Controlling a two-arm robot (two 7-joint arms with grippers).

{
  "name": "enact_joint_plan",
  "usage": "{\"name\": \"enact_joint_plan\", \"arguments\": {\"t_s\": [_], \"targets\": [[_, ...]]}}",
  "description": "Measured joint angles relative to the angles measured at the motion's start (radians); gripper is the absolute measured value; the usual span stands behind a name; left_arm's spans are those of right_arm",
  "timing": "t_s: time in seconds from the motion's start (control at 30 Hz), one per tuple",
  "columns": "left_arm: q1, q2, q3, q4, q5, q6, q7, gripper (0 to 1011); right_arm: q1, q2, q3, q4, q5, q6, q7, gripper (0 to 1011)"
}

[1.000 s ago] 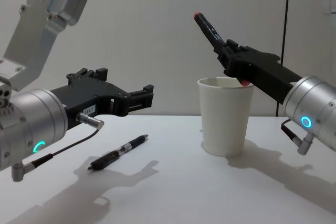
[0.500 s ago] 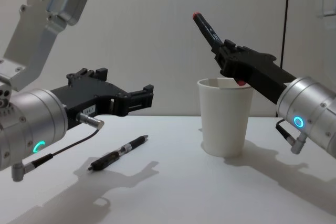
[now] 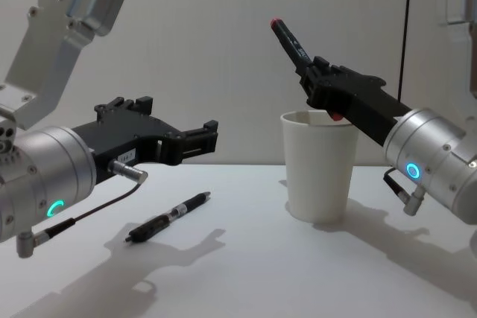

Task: Place the pen into the pen holder.

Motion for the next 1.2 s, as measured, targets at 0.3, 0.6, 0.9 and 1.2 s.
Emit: {"name": "enact_joint_plan", "arguments": {"t_s": [0.3, 0.6, 0.9, 1.2], "targets": [[0.0, 0.0, 0.0, 0.0, 0.0, 0.0, 0.0, 1003, 0.015, -0.011, 0.001, 0.024, -0.017, -0.002, -0.01, 180], [0.0, 0.0, 0.0, 0.0, 0.0, 0.0, 0.0, 1004, 0.025, -0.021, 0.002, 0.046, -0.037, -0.001, -0.024, 180], [0.0, 0.0, 0.0, 0.0, 0.0, 0.0, 0.0, 1003, 0.03, -0.025, 0.002, 0.056, -0.047, -0.001, -0.031, 321], [0.0, 0.0, 0.0, 0.0, 0.0, 0.0, 0.0, 1004, 0.033, -0.027, 0.002, 0.06, -0.051, 0.0, -0.034, 585]]}}
